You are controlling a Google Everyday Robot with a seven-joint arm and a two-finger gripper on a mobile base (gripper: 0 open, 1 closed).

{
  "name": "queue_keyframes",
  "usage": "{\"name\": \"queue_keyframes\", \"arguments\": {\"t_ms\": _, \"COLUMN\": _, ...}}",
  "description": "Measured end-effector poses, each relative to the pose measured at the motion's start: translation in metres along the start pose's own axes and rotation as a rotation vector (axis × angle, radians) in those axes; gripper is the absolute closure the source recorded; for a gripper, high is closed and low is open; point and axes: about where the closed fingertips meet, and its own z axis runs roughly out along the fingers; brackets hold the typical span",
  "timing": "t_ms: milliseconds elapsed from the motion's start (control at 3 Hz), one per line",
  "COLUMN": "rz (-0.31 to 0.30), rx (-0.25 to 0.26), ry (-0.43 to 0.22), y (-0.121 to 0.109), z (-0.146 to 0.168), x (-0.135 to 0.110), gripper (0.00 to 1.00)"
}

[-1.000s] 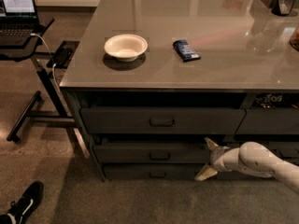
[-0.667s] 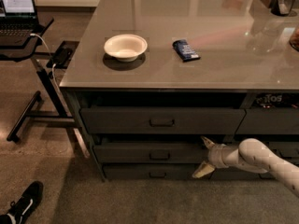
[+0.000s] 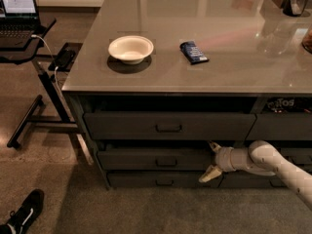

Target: Open middle drawer

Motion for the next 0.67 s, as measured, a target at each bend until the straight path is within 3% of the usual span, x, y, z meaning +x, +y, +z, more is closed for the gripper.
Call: {"name": "queue_keyframes", "arguments": {"t_ms": 667, "rz": 0.000, "rx": 0.000, "ry": 0.000, "y": 0.0000, "z": 0.0000, "x": 0.0000, "gripper": 0.42}}
